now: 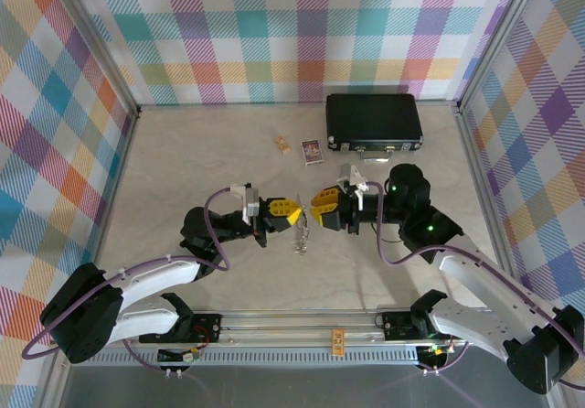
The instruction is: Put the keys on the keyring
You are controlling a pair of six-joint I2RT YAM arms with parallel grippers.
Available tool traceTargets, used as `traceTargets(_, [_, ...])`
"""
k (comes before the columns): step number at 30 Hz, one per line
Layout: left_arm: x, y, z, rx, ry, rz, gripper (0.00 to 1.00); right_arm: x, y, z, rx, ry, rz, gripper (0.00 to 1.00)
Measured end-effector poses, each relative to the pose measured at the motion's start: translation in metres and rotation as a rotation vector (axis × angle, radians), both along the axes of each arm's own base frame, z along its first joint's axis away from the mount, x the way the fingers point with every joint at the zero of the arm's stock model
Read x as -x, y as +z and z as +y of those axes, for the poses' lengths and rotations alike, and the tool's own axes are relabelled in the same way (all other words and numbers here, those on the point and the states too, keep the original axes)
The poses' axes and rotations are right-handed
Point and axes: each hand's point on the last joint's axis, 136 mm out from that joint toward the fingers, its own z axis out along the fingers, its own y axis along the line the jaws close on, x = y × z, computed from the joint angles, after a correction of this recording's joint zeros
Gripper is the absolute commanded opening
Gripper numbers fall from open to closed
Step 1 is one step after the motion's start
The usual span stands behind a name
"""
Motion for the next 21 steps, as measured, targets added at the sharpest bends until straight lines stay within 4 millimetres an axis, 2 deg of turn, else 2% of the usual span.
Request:
traceTargets(6, [-0.0001,-0.0002,-0.0001,-0.001,0.000,0.001,0.00,-0.0043,-0.0072,0.0066,0.016,0.024,0.031,0.23])
traceTargets(11, [-0.0001,0.0002,0.0001,0.000,0.000,0.000,0.00,-0.0025,-0.0060,0.0076,0.012,0.040,0.032,0.20])
traceTargets(20, [-0.0002,0.0000,-0.0002,-0.001,0.000,0.001,0.00,-0.0016,-0.0005,0.0107,0.000,0.067,0.024,0.22])
traceTargets(21, [-0.0002,0.0000,-0.0002,-0.001,0.000,0.001,0.00,-0.0016,0.0002,0.0108,-0.002,0.068,0.021,0.20])
